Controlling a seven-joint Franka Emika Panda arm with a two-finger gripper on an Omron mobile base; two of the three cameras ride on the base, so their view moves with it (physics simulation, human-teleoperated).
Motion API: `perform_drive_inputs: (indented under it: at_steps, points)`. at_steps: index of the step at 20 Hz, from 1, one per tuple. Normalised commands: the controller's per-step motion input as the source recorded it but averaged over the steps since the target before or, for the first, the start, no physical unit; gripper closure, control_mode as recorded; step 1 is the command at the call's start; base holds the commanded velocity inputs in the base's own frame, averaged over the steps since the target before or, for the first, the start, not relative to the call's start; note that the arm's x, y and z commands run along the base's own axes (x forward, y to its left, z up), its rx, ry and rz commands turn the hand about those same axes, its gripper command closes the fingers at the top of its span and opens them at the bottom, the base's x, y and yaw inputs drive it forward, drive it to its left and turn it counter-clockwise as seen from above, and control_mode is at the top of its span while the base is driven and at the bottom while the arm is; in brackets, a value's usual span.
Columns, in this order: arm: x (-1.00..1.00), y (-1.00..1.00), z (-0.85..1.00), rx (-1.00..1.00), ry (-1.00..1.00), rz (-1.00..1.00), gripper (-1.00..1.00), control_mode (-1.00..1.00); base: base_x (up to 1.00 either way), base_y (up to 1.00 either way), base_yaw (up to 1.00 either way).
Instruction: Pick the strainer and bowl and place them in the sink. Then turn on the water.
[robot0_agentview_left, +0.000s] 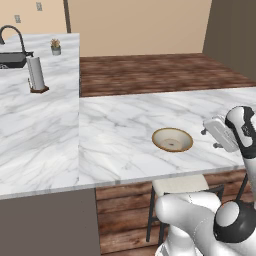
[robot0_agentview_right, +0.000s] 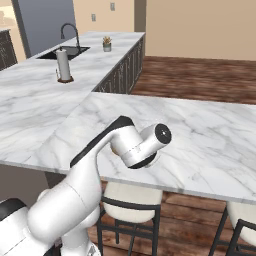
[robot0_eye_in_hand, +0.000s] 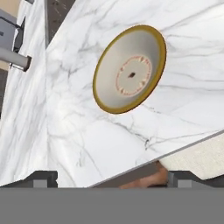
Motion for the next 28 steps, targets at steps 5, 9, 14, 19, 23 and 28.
perform_drive_inputs:
  at_steps: [5, 9, 14, 19, 23, 28]
  points:
    - [0.3, -0.09, -0.32, 0.07, 0.0, 0.0, -1.0, -1.0, 0.0, 0.0, 0.0]
    - [0.29, -0.06, -0.29, 0.04, 0.0, 0.0, -1.0, -1.0, 0.0, 0.0, 0.0]
    - [0.27, -0.03, -0.24, 0.03, 0.0, 0.0, -1.0, -1.0, 0.0, 0.0, 0.0]
    - [0.31, 0.0, -0.23, 0.02, 0.0, 0.0, -1.0, -1.0, 0.0, 0.0, 0.0]
    - [0.3, -0.02, -0.24, 0.03, 0.0, 0.0, -1.0, -1.0, 0.0, 0.0, 0.0]
    - [0.26, -0.05, -0.23, 0.04, 0.0, 0.0, -1.0, -1.0, 0.0, 0.0, 0.0]
